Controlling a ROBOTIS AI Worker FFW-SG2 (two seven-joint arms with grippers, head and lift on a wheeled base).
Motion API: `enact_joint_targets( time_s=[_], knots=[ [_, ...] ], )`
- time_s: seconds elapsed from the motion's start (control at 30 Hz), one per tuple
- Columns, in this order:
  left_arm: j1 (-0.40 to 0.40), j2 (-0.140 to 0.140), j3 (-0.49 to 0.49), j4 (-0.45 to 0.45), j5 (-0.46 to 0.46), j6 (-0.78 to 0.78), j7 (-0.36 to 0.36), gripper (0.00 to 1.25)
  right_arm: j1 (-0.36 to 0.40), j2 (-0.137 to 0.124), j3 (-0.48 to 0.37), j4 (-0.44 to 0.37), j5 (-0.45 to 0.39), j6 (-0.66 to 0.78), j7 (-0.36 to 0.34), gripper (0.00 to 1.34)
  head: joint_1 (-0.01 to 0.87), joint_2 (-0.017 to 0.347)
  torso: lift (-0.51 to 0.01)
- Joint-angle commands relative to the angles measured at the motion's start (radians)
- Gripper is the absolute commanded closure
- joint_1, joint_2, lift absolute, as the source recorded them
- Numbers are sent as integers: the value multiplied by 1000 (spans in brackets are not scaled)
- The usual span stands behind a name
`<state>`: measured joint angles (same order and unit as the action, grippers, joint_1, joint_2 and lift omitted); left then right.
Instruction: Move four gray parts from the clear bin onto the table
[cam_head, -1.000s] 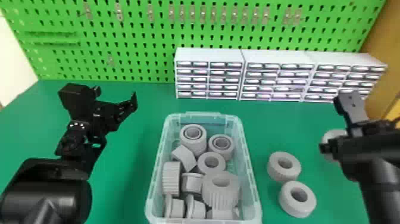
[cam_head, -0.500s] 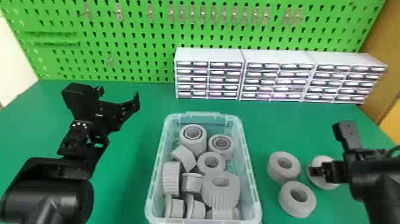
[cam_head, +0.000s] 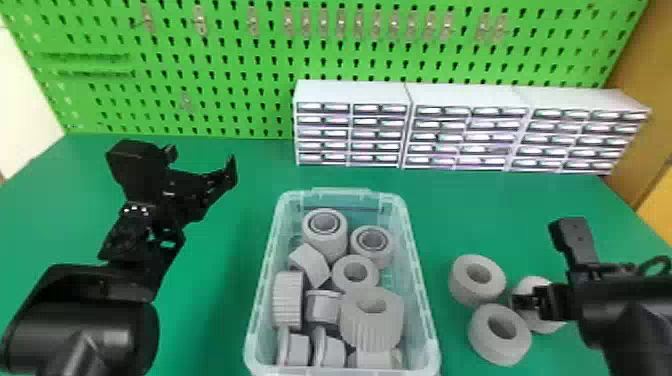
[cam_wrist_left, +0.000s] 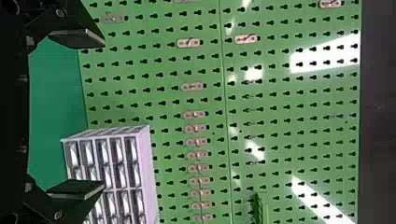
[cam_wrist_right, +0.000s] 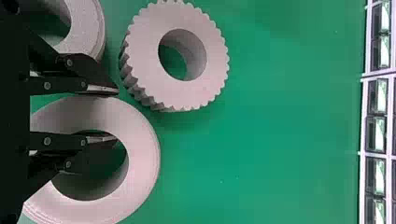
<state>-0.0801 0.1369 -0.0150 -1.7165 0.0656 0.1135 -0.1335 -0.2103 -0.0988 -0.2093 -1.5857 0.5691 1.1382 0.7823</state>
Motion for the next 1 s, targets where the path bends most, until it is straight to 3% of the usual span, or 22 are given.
enact_joint_targets(
  time_s=[0.0, 0.13, 0.4, 0.97],
  knots=[
    [-1, 0, 1, 0, 0, 0, 0, 206, 0, 1, 2, 3, 3, 2, 0, 1154, 678, 34, -50],
    [-1, 0, 1, 0, 0, 0, 0, 206, -3, -1, 5, 3, 11, 3, 0, 1134, 678, 34, -50],
    [-1, 1, 1, 0, 0, 0, 0, 206, -3, -1, 16, 6, 23, 3, 0, 573, 678, 34, -50],
    [0, 1, 1, 1, 2, 0, 0, 206, -18, -5, 39, -30, 25, -2, 0, 521, 678, 34, -50]
  ],
)
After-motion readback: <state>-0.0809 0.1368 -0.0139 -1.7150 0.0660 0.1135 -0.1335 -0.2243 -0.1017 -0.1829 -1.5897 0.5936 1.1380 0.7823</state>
